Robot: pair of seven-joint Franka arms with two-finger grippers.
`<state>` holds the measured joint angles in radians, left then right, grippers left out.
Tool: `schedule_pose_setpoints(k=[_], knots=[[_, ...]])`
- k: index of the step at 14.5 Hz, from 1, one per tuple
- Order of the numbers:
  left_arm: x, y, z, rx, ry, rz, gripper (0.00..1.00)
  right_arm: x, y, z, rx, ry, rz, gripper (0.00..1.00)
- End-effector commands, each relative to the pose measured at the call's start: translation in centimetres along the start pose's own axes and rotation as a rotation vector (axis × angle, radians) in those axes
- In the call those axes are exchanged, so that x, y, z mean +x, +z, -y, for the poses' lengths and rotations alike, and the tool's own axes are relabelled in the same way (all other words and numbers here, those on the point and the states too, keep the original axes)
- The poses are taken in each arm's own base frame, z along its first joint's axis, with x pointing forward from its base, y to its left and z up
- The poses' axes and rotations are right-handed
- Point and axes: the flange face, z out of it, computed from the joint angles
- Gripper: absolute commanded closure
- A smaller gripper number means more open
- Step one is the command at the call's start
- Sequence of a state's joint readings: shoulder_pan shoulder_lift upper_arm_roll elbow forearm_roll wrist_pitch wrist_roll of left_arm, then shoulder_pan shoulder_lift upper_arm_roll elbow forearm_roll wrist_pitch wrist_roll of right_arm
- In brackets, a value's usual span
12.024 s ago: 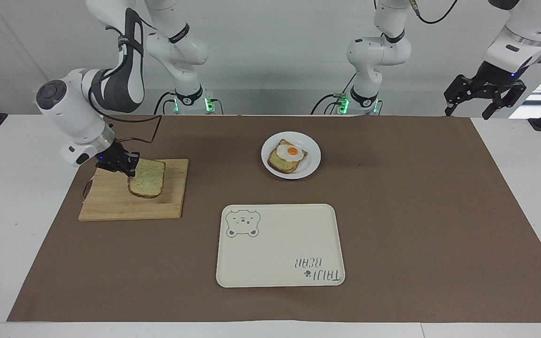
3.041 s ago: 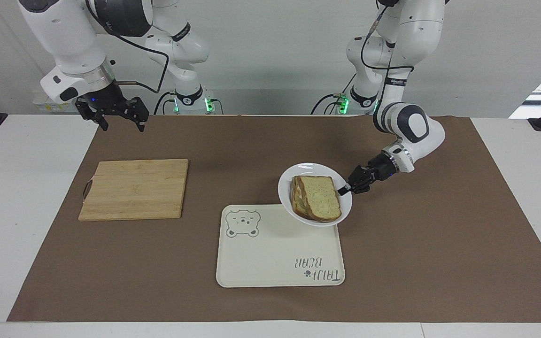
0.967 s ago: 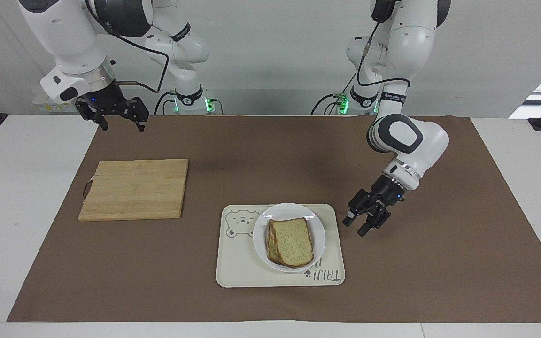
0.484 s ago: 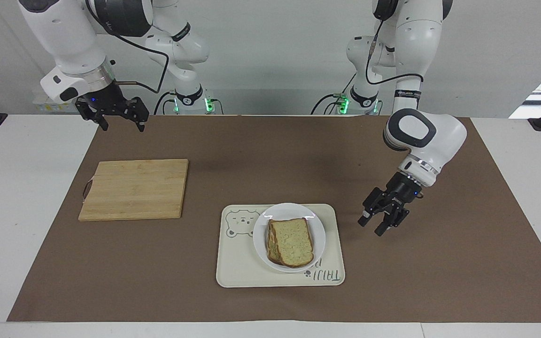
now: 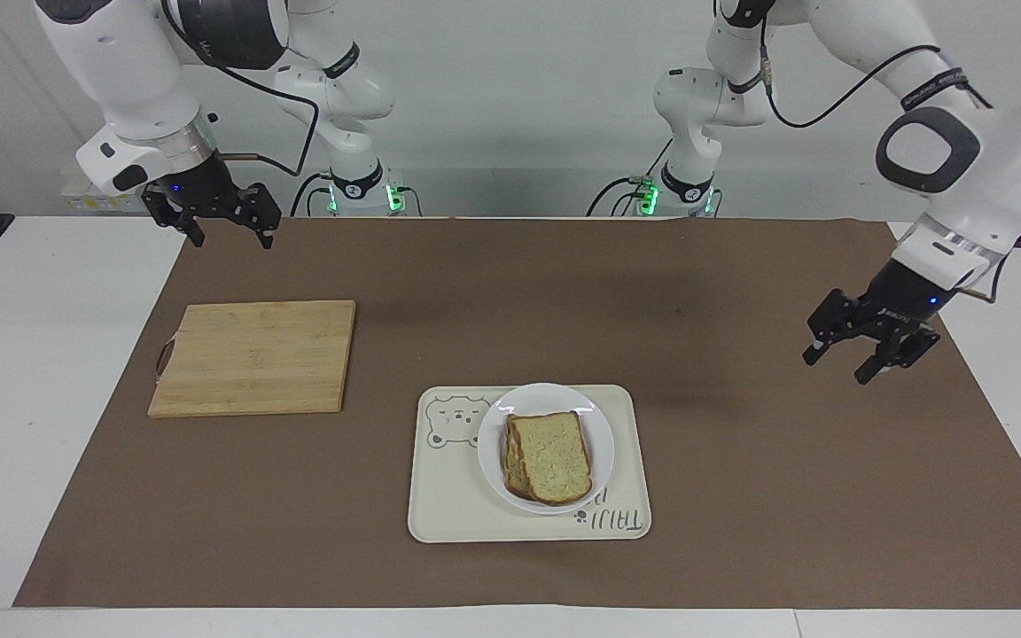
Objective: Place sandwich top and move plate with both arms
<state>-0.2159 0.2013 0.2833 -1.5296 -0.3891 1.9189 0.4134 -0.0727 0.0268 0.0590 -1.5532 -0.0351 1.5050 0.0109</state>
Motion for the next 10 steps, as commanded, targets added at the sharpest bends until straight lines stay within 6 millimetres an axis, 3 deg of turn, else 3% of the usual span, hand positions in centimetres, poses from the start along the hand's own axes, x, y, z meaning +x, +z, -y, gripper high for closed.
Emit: schedule_pose_setpoints(k=[1,4,5,7,10], knots=[[-1.0,-4.4,-0.4,0.102,0.039,0.082,0.00,-0.1,0.0,-0.1,-0.008,0.013,-0.008,0.00],[-2.4,-9.8,-2.1,0.222,0.108,0.063,0.00,-0.1,-0.1,-0.1,-0.008,0.013,-0.009,0.00],[-3.2,-10.8,-2.4,0.212,0.104,0.091,0.00,-0.1,0.0,-0.1,-0.008,0.013,-0.008,0.00],[-4.7,-10.7,-2.0,0.198,0.063,0.182,0.00,-0.1,0.0,-0.1,-0.008,0.016,-0.008,0.00],[-6.4,-13.4,-2.4,0.200,0.038,0.193,0.00,-0.1,-0.1,-0.1,-0.008,0.014,-0.009,0.00]])
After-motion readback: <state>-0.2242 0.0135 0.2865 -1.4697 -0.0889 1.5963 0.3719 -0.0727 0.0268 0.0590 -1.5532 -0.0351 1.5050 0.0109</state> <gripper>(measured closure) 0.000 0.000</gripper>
